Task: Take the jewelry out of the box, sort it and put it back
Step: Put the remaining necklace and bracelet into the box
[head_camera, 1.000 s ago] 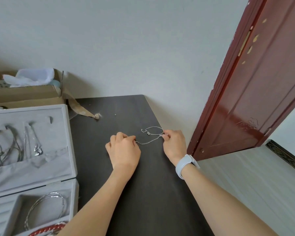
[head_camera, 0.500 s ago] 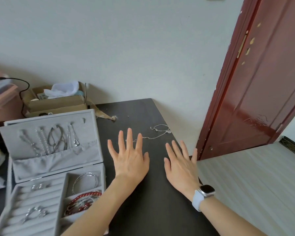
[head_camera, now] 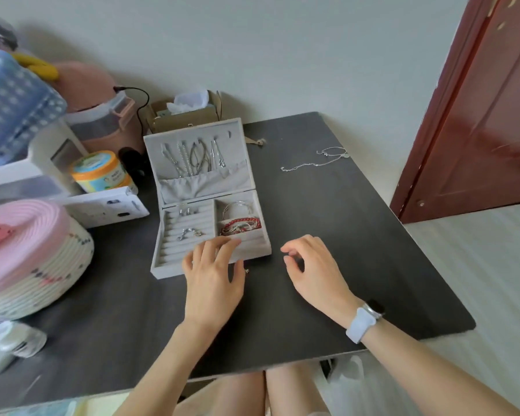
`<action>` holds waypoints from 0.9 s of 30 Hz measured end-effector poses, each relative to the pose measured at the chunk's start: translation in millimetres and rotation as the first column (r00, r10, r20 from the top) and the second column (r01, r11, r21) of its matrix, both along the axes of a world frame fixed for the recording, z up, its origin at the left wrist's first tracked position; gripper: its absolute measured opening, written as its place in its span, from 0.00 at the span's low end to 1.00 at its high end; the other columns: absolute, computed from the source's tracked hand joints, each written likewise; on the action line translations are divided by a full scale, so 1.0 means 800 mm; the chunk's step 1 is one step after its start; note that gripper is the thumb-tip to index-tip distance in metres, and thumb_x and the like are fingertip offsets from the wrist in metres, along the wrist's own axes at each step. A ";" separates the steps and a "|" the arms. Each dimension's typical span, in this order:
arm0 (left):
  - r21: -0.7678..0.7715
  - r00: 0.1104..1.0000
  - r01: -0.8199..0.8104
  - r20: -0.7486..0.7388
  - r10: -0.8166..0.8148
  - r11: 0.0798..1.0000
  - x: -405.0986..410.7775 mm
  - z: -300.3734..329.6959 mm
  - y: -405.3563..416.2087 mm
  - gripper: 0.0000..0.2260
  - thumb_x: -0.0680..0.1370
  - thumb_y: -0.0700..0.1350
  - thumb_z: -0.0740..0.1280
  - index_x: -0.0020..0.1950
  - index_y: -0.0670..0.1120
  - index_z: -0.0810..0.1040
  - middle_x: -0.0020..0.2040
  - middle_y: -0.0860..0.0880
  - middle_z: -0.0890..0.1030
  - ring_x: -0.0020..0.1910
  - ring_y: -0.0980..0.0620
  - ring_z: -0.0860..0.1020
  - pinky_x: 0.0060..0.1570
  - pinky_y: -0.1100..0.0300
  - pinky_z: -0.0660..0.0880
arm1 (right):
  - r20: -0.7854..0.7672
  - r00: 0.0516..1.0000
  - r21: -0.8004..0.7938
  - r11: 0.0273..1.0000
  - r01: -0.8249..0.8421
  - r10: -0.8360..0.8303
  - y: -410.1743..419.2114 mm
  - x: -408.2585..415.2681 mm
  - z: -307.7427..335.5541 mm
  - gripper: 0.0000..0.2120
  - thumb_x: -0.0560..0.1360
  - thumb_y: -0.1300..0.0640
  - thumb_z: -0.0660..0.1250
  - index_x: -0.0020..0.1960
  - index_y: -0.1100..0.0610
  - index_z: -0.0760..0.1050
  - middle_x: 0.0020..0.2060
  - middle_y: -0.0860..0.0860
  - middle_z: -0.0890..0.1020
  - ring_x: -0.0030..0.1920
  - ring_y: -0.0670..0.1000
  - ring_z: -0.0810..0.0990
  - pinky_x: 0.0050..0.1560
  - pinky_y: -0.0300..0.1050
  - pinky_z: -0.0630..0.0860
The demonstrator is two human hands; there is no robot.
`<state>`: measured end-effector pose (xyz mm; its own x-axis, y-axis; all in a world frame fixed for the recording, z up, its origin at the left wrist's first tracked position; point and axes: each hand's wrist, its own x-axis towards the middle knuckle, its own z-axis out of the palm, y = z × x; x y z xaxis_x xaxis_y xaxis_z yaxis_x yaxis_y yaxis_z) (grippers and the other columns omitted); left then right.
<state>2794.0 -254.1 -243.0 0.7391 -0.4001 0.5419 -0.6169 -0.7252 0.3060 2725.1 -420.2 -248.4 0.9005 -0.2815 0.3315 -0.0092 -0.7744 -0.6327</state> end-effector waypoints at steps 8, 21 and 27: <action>-0.011 0.990 -0.044 -0.133 0.042 0.999 -0.016 -0.022 0.053 0.14 0.70 0.39 0.72 0.55 0.44 0.79 0.49 0.46 0.78 0.48 0.42 0.76 0.46 0.55 0.65 | -0.110 0.993 -0.048 0.998 0.032 -0.037 0.073 0.019 -0.002 0.10 0.74 0.51 0.64 0.54 0.53 0.75 0.48 0.49 0.78 0.53 0.51 0.72 0.52 0.47 0.65; 0.118 0.998 0.062 -0.032 -0.058 0.991 0.009 -0.014 0.026 0.07 0.63 0.41 0.78 0.37 0.47 0.83 0.31 0.50 0.78 0.29 0.47 0.76 0.27 0.61 0.71 | -0.052 0.991 0.128 0.983 0.132 -0.126 0.071 0.025 -0.003 0.05 0.75 0.61 0.63 0.41 0.58 0.75 0.37 0.48 0.74 0.43 0.51 0.71 0.43 0.40 0.66; 0.042 0.992 0.031 -0.120 -0.026 0.999 0.008 -0.011 0.022 0.04 0.68 0.40 0.75 0.36 0.47 0.81 0.34 0.50 0.80 0.29 0.46 0.77 0.30 0.62 0.66 | -0.067 0.992 0.211 0.971 0.115 -0.102 0.065 0.023 0.002 0.04 0.75 0.61 0.63 0.43 0.59 0.76 0.39 0.50 0.77 0.42 0.50 0.73 0.43 0.38 0.68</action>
